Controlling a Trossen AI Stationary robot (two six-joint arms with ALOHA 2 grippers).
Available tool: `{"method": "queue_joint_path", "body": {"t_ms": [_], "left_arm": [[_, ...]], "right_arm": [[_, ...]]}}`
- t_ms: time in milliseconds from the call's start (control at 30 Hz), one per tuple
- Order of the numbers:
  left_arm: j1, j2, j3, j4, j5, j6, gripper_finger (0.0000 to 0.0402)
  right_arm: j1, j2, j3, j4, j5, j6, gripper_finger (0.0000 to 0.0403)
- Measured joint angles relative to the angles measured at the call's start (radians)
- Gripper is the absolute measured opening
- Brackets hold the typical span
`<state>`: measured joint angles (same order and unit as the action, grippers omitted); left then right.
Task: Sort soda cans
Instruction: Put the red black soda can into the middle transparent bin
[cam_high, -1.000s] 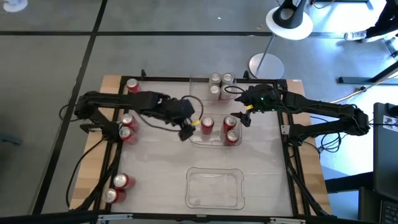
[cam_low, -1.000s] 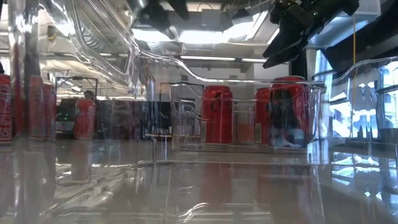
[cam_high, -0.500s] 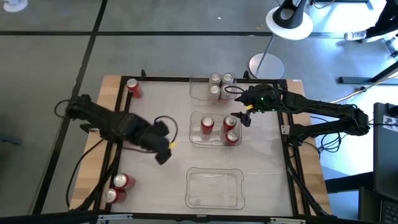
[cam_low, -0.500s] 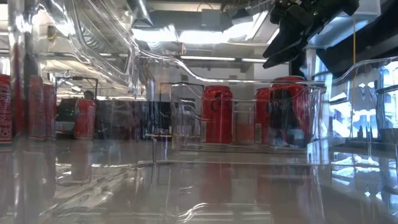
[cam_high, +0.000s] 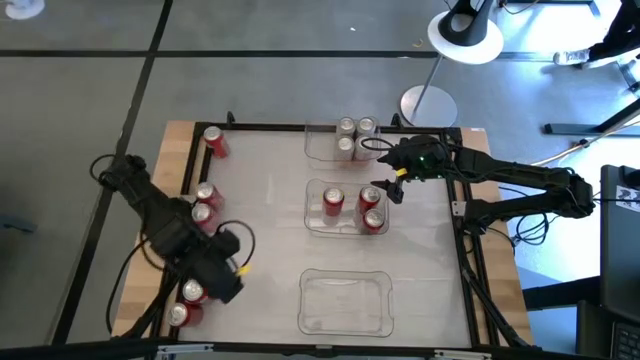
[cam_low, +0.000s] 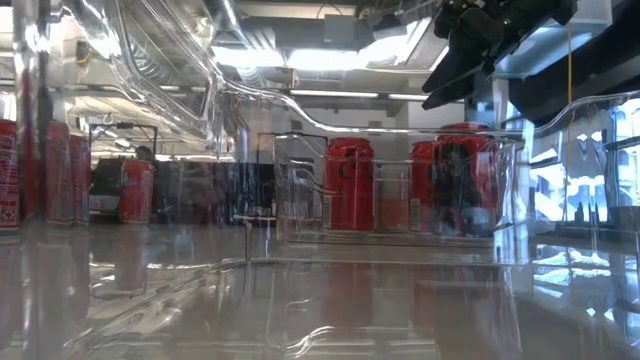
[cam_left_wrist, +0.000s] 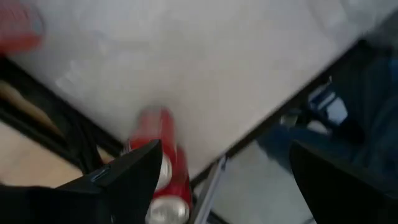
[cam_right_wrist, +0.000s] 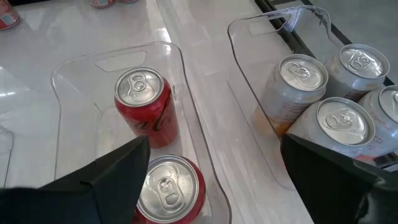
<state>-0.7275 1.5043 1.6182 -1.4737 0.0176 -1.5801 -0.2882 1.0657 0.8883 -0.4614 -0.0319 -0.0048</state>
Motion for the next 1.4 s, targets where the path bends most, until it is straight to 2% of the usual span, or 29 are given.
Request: {"method": "queue_joint_path", "body": {"t_ms": [333,633,900,1067,1400], "left_arm": [[-0.257,0.003,-0.06,0.126,0.031,-0.063,0.0336],[-0.389,0.005,-0.153,0.214,0.033,-0.066,0.0336],[-0.434,0.005,-0.269,0.348,0.048,-0.019,0.0336],[-0.434,0.005,-0.333,0.346,0.179,0.047,0.0336],[-0.434,0.005,-0.369,0.316,0.185,0.011,0.0336]], "right_arm": [[0.0,0.0,0.0,0.002,0.033,0.0,0.036],[0.0,0.0,0.0,0.003,0.034,0.0,0.036],[0.0,0.0,0.0,0.004,0.048,0.0,0.036],[0.0,0.0,0.0,0.004,0.048,0.0,0.036],[0.0,0.0,0.0,0.003,0.048,0.0,0.036]]}}
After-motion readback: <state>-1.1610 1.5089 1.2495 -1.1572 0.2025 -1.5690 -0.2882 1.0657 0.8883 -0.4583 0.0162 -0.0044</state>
